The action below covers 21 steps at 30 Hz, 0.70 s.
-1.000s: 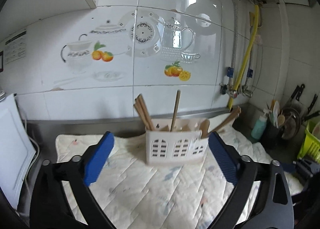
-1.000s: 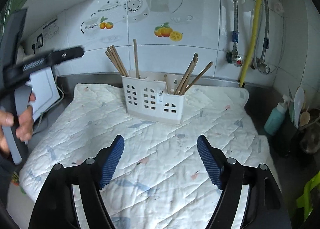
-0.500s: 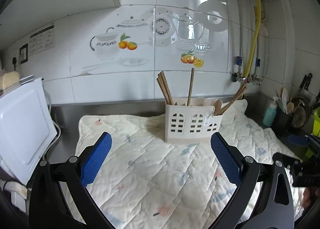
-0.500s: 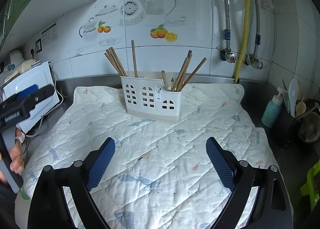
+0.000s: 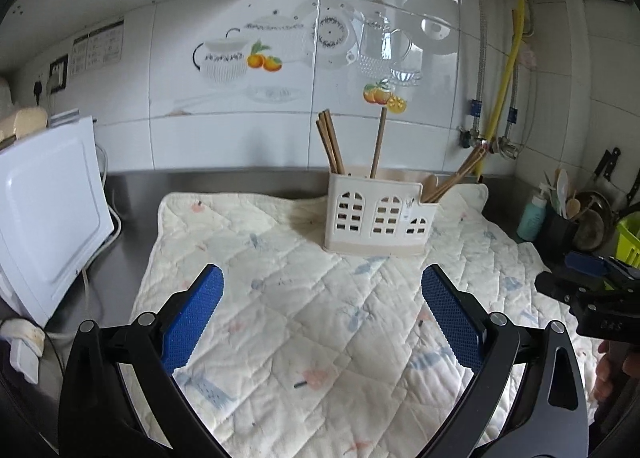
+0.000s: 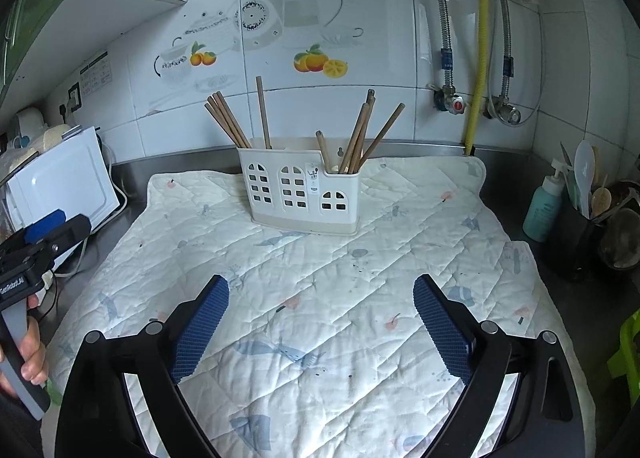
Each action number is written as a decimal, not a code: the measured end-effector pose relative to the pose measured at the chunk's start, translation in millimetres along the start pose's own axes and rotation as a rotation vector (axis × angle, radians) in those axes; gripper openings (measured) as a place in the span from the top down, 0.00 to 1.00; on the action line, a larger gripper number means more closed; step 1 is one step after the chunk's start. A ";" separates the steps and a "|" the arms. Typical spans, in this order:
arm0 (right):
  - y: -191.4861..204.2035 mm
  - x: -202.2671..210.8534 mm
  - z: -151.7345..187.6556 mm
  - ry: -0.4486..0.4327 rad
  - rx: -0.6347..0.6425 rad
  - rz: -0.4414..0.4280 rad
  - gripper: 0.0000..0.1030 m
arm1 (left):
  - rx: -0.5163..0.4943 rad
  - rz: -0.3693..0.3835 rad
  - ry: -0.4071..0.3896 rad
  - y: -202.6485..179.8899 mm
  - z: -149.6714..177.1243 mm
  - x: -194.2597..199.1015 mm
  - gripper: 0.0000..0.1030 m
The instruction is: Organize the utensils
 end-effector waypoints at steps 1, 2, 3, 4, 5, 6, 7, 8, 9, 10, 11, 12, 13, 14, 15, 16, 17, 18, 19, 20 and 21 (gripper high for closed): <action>0.4 0.1 0.1 0.000 0.002 0.000 0.12 | 0.003 0.004 0.004 0.5 1.9 0.4 0.05; 1.1 0.2 0.4 -0.001 0.004 0.000 0.12 | 0.007 0.009 0.007 0.8 3.6 0.7 0.05; 1.5 0.2 0.5 0.000 0.006 0.000 0.12 | 0.010 0.011 0.014 1.0 5.2 0.2 0.05; 2.2 0.3 0.8 -0.001 0.010 0.000 0.12 | 0.011 0.017 0.019 1.5 6.9 -0.1 0.05; 3.0 0.5 1.2 -0.001 0.014 0.003 0.12 | 0.013 0.021 0.024 1.4 8.4 -0.3 0.05; 3.9 0.5 1.7 -0.001 0.016 0.005 0.12 | 0.014 0.022 0.027 1.3 9.8 -0.3 0.05; 4.8 0.6 2.1 -0.001 0.022 0.006 0.12 | 0.013 0.027 0.033 0.9 11.8 -0.4 0.05; 5.7 0.8 2.5 -0.001 0.027 0.010 0.11 | 0.011 0.027 0.035 0.4 13.1 -0.1 0.05; 6.3 1.1 2.8 -0.002 0.032 0.013 0.11 | 0.009 0.024 0.038 0.1 14.2 -0.2 0.05; 6.7 1.4 3.0 -0.003 0.036 0.015 0.11 | 0.000 0.021 0.044 -1.4 16.1 -0.7 0.05; 7.5 1.7 3.5 -0.003 0.041 0.016 0.11 | -0.008 0.019 0.046 -2.3 17.5 -0.6 0.05; 8.1 1.9 3.7 -0.004 0.045 0.017 0.11 | -0.014 0.015 0.049 -3.4 18.8 -1.0 0.05; 8.5 2.1 3.8 -0.004 0.049 0.020 0.11 | -0.019 0.016 0.053 -4.2 19.7 -1.7 0.05; 8.9 2.0 4.0 -0.005 0.051 0.023 0.11 | -0.020 0.019 0.056 -4.4 20.2 -1.9 0.05; 9.1 1.7 4.5 -0.003 0.053 0.022 0.11 | -0.021 0.021 0.058 -4.7 21.2 -2.8 0.05; 9.2 1.4 4.7 -0.003 0.052 0.022 0.11 | -0.021 0.022 0.060 -4.8 21.5 -3.2 0.05; 9.0 0.8 5.2 0.000 0.051 0.023 0.11 | -0.021 0.022 0.063 -4.7 22.2 -4.2 0.05; 9.0 0.4 5.2 0.001 0.050 0.023 0.11 | -0.021 0.020 0.064 -4.5 22.5 -4.4 0.05; 8.8 -0.1 5.4 0.003 0.050 0.024 0.11 | -0.019 0.022 0.067 -3.9 23.2 -5.4 0.05; 8.6 -0.7 5.6 0.004 0.049 0.025 0.10 | -0.018 0.022 0.068 -4.0 23.7 -5.6 0.05; 8.5 -0.7 5.6 0.005 0.048 0.025 0.10 | -0.017 0.021 0.069 -3.6 24.3 -6.1 0.05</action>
Point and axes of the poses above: each gripper's, at about its wrist camera, not at the fingertips, and x roughly against the way its jaws point, y to its left, z to its underside, the point moved 1 cm from there along -x, roughly the way its jaws point, and after that the axes turned 5 degrees about x, right-handed, at the moved point
